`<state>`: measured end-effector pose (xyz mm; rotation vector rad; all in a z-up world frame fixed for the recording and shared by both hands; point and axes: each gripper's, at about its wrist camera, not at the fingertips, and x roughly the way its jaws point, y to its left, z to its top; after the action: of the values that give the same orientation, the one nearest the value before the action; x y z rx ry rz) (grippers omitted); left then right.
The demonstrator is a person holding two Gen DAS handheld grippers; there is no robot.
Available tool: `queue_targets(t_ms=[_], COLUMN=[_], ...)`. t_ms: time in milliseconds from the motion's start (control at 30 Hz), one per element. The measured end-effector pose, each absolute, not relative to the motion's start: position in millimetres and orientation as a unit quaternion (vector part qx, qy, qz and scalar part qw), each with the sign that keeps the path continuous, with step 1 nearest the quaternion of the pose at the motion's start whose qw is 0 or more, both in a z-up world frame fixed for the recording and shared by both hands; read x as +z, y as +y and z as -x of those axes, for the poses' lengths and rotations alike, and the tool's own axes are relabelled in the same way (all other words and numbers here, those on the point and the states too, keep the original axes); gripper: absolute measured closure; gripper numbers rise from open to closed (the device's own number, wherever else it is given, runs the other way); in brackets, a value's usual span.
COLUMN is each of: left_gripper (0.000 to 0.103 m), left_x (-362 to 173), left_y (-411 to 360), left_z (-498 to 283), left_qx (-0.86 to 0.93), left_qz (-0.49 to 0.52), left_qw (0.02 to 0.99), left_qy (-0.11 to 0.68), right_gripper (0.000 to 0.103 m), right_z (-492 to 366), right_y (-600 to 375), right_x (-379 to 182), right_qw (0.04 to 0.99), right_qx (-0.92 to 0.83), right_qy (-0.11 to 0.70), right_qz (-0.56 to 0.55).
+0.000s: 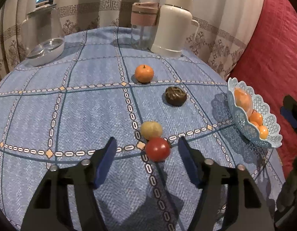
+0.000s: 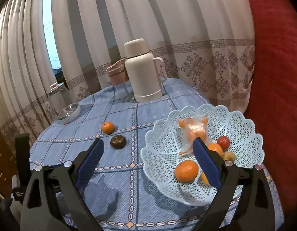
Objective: Organize fruits
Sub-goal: 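Move the left tool to the red tomato and grasp it, then grasp the small beige round fruit with the right tool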
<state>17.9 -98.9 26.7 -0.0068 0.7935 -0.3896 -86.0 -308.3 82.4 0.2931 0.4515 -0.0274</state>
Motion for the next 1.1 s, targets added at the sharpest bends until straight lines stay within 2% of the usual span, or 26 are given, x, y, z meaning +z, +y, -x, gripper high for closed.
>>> queue_targets(t_ms=[433,533,600,1100], left_gripper=[0.056,0.063,0.072,0.073], left_x=[13.0,12.3,12.6,34.3], left_y=[-107.6,-109.1,-108.7,-71.2], left_z=[-27.2,-25.9,-25.0,-4.0], left_qx=[-0.2,-0.206,-0.214,-0.174], left_qz=[0.0,-0.004,-0.003,0.009], left_qw=[0.889,0.888,0.887,0.924], left_qy=[0.411,0.41,0.409,0.342], right_gripper=[0.008,0.008,0.008,0.008], right_z=[81.2,78.4,77.4,65.1], right_y=[-290.4,-286.6,-282.5,-248.9], right_x=[73.5,70.3,69.9,64.9], right_qw=[0.958,0.955,0.955,0.951], right_qx=[0.002,0.005,0.009,0.032], right_qy=[0.246,0.256,0.258,0.28], right_qz=[-0.145,-0.152,-0.149,-0.125])
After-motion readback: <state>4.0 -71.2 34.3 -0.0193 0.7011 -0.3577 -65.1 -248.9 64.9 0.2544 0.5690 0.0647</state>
